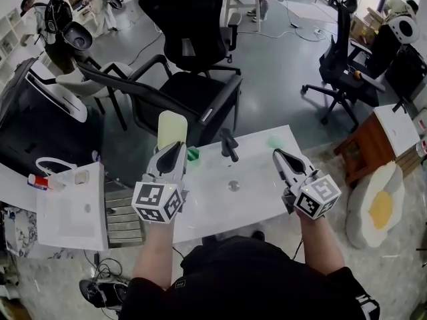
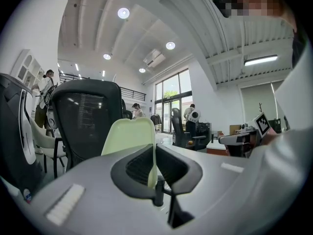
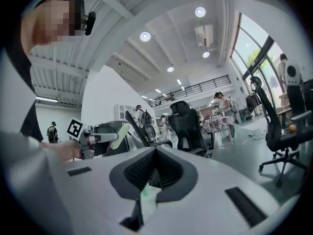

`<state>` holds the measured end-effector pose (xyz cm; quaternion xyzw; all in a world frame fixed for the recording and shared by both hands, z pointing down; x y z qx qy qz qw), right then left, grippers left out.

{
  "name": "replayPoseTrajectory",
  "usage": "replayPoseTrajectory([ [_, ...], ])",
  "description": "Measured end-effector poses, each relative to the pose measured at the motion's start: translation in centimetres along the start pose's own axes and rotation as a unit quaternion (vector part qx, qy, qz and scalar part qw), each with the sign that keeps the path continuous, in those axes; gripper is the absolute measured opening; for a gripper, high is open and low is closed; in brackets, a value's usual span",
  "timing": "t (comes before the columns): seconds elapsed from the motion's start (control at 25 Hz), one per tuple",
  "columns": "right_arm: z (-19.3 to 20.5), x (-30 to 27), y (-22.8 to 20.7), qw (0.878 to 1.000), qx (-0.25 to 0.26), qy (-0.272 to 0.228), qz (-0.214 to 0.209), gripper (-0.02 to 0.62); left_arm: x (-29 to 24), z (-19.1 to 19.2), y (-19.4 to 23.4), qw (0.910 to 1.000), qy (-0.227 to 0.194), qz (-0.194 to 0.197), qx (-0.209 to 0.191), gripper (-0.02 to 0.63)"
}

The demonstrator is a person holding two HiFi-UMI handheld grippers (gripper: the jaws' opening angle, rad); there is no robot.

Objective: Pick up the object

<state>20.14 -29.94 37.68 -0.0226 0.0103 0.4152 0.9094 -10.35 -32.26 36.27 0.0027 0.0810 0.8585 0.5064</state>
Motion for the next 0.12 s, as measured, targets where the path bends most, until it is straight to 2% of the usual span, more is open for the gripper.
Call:
replayPoseTrajectory([
  [0.12, -0.05, -0.03, 0.0, 1.0, 0.003, -0.001, 0.0, 0.011, -0.14, -0.28, -0.16, 1.0, -0.002, 0.001, -0.002, 0.029],
])
Point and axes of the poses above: the fingertips, and each gripper's own axes: x backward along the fingers, y to its left, z out of its underside, the point moved 6 cm from there along x, backward along the fingers, and after that the axes turned 6 degrees about x, right-handed, at the moved point
